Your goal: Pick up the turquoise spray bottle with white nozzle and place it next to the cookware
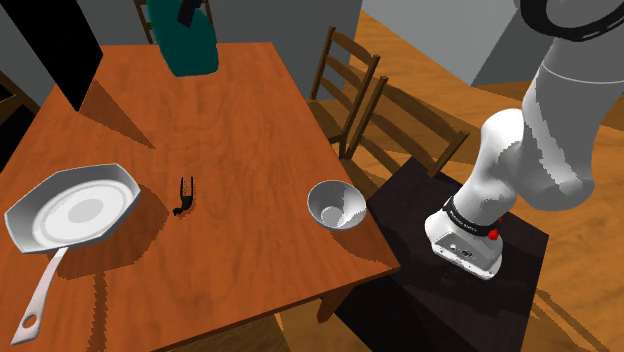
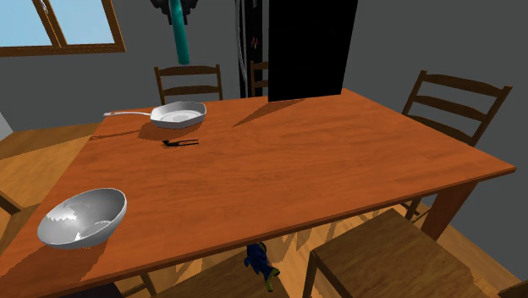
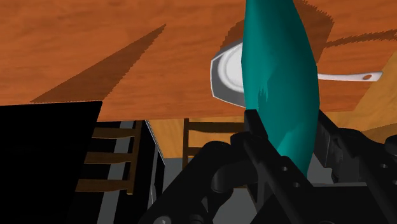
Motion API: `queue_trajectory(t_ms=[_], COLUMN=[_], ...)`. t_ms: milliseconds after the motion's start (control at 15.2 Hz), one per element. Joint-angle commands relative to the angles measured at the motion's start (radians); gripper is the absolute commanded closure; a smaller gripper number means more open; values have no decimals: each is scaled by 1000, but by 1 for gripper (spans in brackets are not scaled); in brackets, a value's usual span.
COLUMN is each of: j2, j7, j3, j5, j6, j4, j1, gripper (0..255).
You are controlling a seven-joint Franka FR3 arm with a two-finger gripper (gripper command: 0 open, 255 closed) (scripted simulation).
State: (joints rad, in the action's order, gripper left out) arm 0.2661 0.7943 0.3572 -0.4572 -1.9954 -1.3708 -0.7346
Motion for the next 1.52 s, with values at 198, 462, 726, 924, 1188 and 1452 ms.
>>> queue_trajectory(t_ms=[198,462,726,924,1188,1452], j2=[133,117,107,104,102,105], j7=[-82,-63,-44,-29,-9,13], j3=[-23,-25,-28,-30,-34,-40], j5=[-5,-8,-14,-20,-31,-44], j6=[28,-31,-86,-125,-174,-222], j4=[182,105,39,-6,-60,-107], j1=[-19,-30,-38,-42,-46,-48], gripper=[255,255,255,255,255,255])
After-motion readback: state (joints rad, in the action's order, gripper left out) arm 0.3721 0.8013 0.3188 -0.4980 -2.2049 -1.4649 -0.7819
